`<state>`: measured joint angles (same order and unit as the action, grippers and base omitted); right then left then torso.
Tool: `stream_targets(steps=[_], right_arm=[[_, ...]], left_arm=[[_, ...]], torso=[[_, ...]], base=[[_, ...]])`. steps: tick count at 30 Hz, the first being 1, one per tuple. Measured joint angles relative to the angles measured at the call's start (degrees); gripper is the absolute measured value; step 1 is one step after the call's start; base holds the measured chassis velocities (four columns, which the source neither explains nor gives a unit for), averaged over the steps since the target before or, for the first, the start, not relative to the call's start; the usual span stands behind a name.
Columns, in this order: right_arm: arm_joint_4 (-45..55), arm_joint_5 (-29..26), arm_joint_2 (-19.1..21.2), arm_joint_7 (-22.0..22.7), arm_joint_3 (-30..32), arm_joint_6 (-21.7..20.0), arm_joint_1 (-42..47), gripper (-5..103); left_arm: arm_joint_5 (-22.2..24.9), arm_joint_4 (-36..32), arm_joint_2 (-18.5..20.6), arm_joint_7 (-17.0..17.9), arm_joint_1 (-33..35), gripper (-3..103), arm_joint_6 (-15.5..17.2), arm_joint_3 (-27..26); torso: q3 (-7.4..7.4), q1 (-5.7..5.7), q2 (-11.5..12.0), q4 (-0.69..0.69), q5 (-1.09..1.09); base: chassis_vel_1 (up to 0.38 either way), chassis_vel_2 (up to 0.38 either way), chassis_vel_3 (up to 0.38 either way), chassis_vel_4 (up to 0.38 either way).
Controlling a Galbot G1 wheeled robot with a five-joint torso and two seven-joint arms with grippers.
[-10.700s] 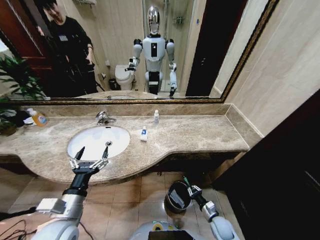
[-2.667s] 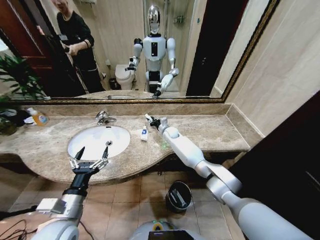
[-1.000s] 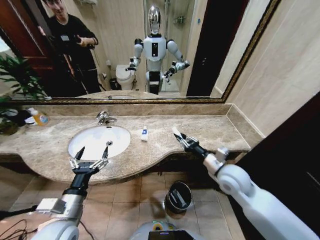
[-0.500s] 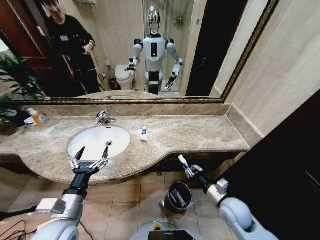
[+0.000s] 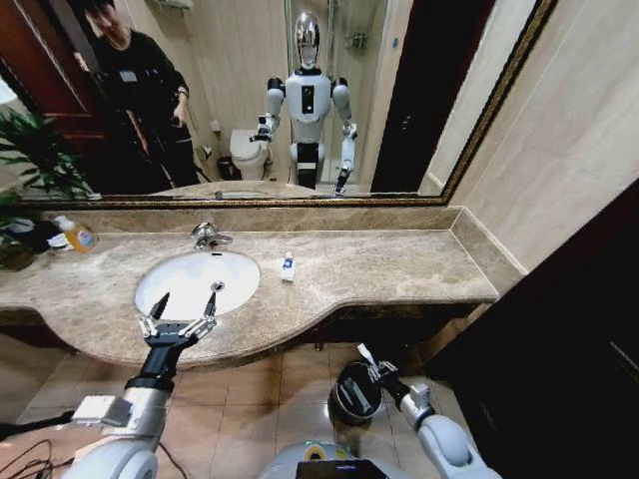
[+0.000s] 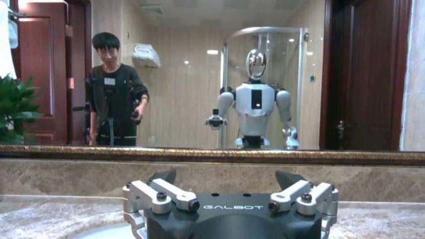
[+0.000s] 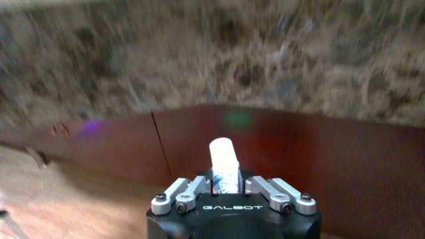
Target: Pick up the trash from the sink and place it in the trash bin.
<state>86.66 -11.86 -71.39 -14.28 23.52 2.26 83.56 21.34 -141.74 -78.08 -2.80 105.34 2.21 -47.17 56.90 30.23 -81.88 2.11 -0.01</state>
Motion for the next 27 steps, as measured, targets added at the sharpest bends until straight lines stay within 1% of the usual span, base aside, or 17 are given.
stream_targets(steps=[2,3,4,7,11,17,18,20,22,23,24,25,26,27], right_arm=[[-3.0,1.4,-0.8,0.0,-0.1,0.8,-1.4,22],[-3.0,1.4,-0.8,0.0,-0.1,0.8,-1.4,22],[-6.7,2.8,-2.0,0.0,-0.2,1.8,-3.0,22],[-11.8,4.9,-3.4,-0.3,-0.1,3.1,-5.2,22],[-15.5,6.1,-4.7,-1.2,0.0,4.2,-7.3,22],[-17.9,6.7,-5.2,-1.9,0.3,4.9,-8.4,22],[-18.2,7.2,-5.2,-2.3,0.4,4.9,-8.5,19],[-18.6,7.4,-5.1,-2.5,0.5,4.9,-8.4,28],[-18.8,7.4,-5.1,-2.5,0.5,5.0,-8.4,28],[-19.0,7.4,-5.1,-2.5,0.5,5.2,-8.4,39],[-19.1,7.4,-5.0,-2.5,0.5,5.3,-8.3,44],[-19.1,7.4,-5.0,-2.5,0.5,5.3,-8.3,44],[-19.2,7.5,-5.1,-2.5,0.4,5.4,-8.2,50],[-19.3,7.7,-5.1,-2.5,0.3,5.5,-8.1,50]], left_arm=[[0.0,0.0,0.0,0.0,0.0,100,0.0,0.0],[0.0,0.0,0.0,0.0,0.0,100,0.0,0.0],[0.0,0.0,0.0,0.0,0.0,100,0.0,0.0],[0.0,0.0,0.0,0.0,0.0,100,0.0,0.0],[0.0,0.0,0.0,0.0,0.0,100,0.0,0.0],[0.0,0.0,0.0,0.0,0.0,100,0.0,0.0],[0.0,0.0,0.0,0.0,0.0,100,0.0,0.0],[0.0,0.0,0.0,0.0,0.0,100,0.0,0.0],[0.0,0.0,0.0,0.0,0.0,100,0.0,0.0],[0.0,0.0,0.0,0.0,0.0,100,0.0,0.0],[0.0,0.0,0.0,0.0,0.0,100,0.0,0.0],[0.0,0.0,0.0,0.0,0.0,100,0.0,0.0],[0.0,0.0,0.0,0.0,0.0,100,0.0,0.0],[0.0,0.0,0.0,0.0,0.0,100,0.0,0.0]], torso=[[0.0,0.0,0.0,0.0,0.0],[0.0,0.0,0.0,0.0,0.0],[0.0,0.0,0.0,0.0,0.0],[0.0,0.0,0.0,0.0,0.0],[0.0,0.0,0.0,0.0,0.0],[0.0,0.0,0.0,0.0,0.0],[0.0,0.0,0.0,0.0,0.0],[0.0,0.0,0.0,0.0,0.0],[0.0,0.0,0.0,0.0,0.0],[0.0,0.0,0.0,0.0,0.01],[0.0,0.0,0.0,0.0,0.0],[0.0,0.0,0.0,0.0,0.0],[0.0,0.0,0.0,0.0,0.0],[0.0,0.0,0.0,0.0,0.0]], base=[[0.0,0.0,0.0,0.0],[0.0,0.0,0.0,0.0],[0.0,0.0,0.0,0.0],[0.0,0.0,0.0,0.0],[0.0,0.0,0.0,0.0],[0.0,0.0,0.0,0.0],[0.0,0.0,0.0,0.0],[0.0,0.0,0.0,0.0],[0.0,0.0,0.0,0.0],[0.0,0.0,0.0,0.0],[0.0,0.0,0.0,0.0],[0.0,0.0,0.0,0.0],[0.0,0.0,0.0,0.0],[0.0,0.0,0.0,0.0]])
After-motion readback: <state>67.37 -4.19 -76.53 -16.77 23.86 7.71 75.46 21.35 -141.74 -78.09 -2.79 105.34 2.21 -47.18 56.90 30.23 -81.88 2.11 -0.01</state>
